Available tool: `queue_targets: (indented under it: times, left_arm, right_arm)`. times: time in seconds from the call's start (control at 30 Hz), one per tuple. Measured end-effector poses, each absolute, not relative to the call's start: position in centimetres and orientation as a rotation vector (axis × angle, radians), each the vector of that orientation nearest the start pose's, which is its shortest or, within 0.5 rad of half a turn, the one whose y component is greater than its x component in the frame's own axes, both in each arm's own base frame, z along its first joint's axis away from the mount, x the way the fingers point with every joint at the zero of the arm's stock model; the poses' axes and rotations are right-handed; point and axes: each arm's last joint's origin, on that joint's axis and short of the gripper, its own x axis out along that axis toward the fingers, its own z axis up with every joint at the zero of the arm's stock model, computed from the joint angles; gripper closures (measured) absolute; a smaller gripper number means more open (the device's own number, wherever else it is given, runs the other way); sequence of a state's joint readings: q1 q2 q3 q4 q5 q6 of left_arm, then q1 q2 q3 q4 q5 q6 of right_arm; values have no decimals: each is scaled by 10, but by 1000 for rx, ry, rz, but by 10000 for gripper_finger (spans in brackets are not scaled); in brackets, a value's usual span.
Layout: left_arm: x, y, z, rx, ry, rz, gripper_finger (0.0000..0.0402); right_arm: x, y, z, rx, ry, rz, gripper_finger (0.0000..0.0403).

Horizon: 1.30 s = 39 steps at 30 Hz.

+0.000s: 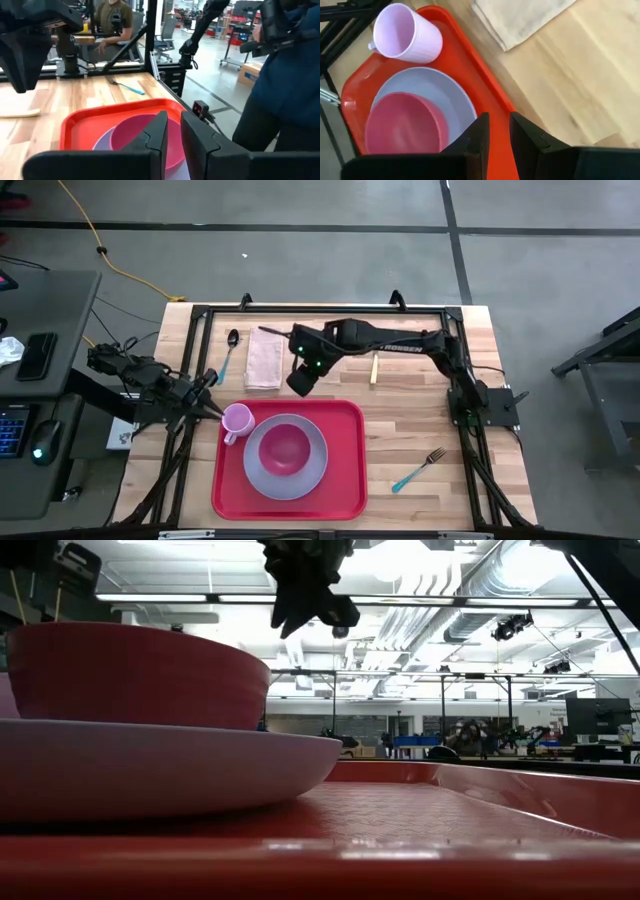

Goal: Set up tray
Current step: Put the peach napkin to the right of the purple plate on the orange serving tray

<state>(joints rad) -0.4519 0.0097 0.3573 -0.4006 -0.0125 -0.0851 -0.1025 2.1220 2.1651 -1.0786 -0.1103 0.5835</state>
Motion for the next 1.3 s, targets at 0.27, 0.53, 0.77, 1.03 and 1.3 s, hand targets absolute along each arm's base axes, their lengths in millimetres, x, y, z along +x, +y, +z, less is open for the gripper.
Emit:
queue_targets:
  times: [0.27, 0.53, 0.77, 1.03, 1.3]
  left_arm:
    - [57, -26, 247, -88, 9, -391, 316]
    - [57, -25, 247, -89, 5, -363, 316]
    - [57, -25, 247, -88, 8, -362, 316]
    - [57, -25, 245, -85, 21, -361, 316]
    - [57, -25, 244, -80, 38, -362, 316]
  right_arm:
    - [444, -70, 316, 566, 1006, -289, 350]
    - [427, -94, 310, 557, 1133, -339, 350]
    - [405, -100, 305, 500, 1326, -479, 350]
    - [392, -75, 318, 412, 1388, -541, 350]
    - [367, -46, 360, 365, 1246, -661, 350]
